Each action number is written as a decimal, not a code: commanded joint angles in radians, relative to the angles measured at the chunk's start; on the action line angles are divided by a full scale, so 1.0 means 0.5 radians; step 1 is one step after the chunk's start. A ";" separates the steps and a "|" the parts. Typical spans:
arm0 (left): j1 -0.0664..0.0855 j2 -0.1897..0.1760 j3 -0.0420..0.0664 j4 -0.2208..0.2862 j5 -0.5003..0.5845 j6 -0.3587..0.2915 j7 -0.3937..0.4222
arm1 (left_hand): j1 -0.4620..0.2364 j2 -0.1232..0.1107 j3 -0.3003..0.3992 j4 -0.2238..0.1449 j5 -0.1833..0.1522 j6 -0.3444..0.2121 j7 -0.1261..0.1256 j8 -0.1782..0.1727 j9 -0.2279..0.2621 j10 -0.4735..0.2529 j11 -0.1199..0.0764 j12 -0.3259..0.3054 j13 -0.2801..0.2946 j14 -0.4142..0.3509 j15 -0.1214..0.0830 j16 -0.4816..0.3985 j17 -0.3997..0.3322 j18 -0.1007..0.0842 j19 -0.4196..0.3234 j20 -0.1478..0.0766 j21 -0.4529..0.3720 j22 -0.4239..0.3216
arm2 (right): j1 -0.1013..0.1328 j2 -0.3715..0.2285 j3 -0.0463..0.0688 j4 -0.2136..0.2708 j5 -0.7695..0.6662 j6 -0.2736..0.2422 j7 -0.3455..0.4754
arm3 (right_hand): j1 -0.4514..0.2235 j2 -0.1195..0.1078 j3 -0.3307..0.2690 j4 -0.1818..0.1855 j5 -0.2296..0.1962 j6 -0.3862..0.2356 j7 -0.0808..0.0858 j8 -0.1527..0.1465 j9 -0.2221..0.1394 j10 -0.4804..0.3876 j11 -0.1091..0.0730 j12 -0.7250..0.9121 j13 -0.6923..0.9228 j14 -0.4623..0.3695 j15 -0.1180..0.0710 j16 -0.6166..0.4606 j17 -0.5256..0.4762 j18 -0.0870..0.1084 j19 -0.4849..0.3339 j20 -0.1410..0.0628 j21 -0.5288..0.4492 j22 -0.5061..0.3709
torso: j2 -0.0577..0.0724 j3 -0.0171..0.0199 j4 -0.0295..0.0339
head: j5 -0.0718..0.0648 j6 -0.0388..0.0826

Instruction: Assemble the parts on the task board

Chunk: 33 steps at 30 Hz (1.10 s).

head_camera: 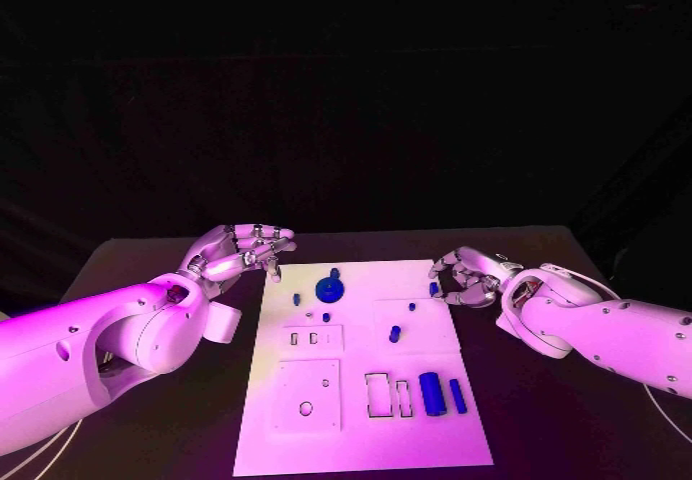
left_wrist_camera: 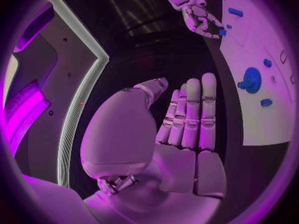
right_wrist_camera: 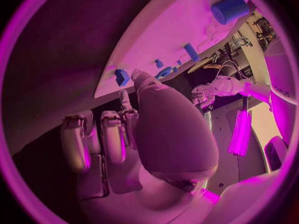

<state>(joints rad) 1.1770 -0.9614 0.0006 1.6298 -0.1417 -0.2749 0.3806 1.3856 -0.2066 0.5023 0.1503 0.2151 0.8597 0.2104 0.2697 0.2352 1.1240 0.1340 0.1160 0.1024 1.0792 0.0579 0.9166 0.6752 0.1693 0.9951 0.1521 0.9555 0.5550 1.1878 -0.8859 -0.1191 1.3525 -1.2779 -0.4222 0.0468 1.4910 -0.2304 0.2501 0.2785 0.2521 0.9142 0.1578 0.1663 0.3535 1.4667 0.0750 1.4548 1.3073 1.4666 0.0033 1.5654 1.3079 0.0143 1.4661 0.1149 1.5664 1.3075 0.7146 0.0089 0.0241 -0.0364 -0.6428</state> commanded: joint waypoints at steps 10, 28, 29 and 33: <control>0.002 0.001 0.001 0.001 -0.001 0.033 0.013 | -0.003 0.009 0.014 -0.002 -0.009 -0.015 -0.003 0.001 0.003 -0.012 0.004 0.001 0.002 -0.015 0.002 0.010 -0.003 0.029 -0.017 -0.001 0.008 0.003 | -0.011 0.031 0.000 -0.035 -0.057 0.027 -0.064 | 0.030 0.051 0.077 0.000 0.016 0.023 0.008 -0.005 -0.002 0.033 0.004 0.016 0.348 0.207 0.004 0.009 0.522 -0.029 0.209 -0.007 0.009 0.527 | 0.000 0.0035 -0.004 | 0.003 0.002; 0.002 0.003 0.001 -0.002 -0.001 0.034 0.012 | -0.003 0.009 0.014 -0.002 -0.009 -0.015 -0.003 0.001 0.003 -0.012 0.004 0.001 0.002 -0.015 0.002 0.010 -0.003 0.029 -0.017 -0.001 0.008 0.003 | -0.013 0.053 0.000 -0.055 -0.064 0.057 -0.087 | 0.036 0.071 0.120 -0.003 0.008 0.045 0.006 -0.002 -0.002 0.045 0.003 0.029 0.359 0.208 0.003 0.011 0.526 -0.029 0.209 -0.007 0.009 0.527 | -0.001 0.0016 -0.003 | -0.002 -0.001; 0.002 0.003 0.001 -0.002 -0.001 0.034 0.011 | -0.003 0.009 0.014 -0.002 -0.009 -0.015 -0.003 0.001 0.003 -0.012 0.004 0.001 0.002 -0.015 0.002 0.010 -0.003 0.029 -0.017 -0.001 0.008 0.003 | -0.013 0.054 0.000 -0.056 -0.065 0.058 -0.088 | 0.036 0.071 0.122 -0.003 0.007 0.047 0.005 -0.001 -0.001 0.046 0.002 0.030 0.360 0.208 0.003 0.011 0.526 -0.029 0.209 -0.007 0.009 0.527 | -0.001 0.0015 -0.003 | -0.002 -0.002; 0.002 0.002 0.001 -0.002 -0.001 0.033 0.011 | -0.003 0.009 0.014 -0.002 -0.009 -0.015 -0.003 0.001 0.003 -0.012 0.004 0.001 0.002 -0.015 0.002 0.010 -0.003 0.029 -0.017 -0.001 0.008 0.003 | -0.014 0.060 0.000 -0.061 -0.067 0.067 -0.094 | 0.034 0.071 0.125 -0.003 0.005 0.052 0.004 0.000 -0.001 0.048 0.002 0.032 0.362 0.208 0.002 0.011 0.526 -0.029 0.209 -0.007 0.009 0.527 | -0.001 0.0009 -0.003 | -0.001 -0.003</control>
<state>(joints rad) 1.1770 -0.9615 0.0006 1.6273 -0.1417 -0.2739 0.3802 1.3856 -0.2066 0.5023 0.1503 0.2151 0.8597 0.2104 0.2697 0.2351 1.1241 0.1340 0.1160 0.1023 1.0792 0.0579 0.9166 0.6753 0.1693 0.9952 0.1521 0.9555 0.5549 1.1821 -0.8579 -0.1188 1.3228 -1.2971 -0.4108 0.0048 1.5093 -0.2040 0.3056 0.2789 0.2578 0.9318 0.1615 0.1663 0.3536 1.4667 0.0750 1.4669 1.3078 1.4666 0.0033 1.5654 1.3075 0.0143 1.4661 0.1149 1.5664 1.3080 0.7142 0.0097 0.0225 -0.0370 -0.6435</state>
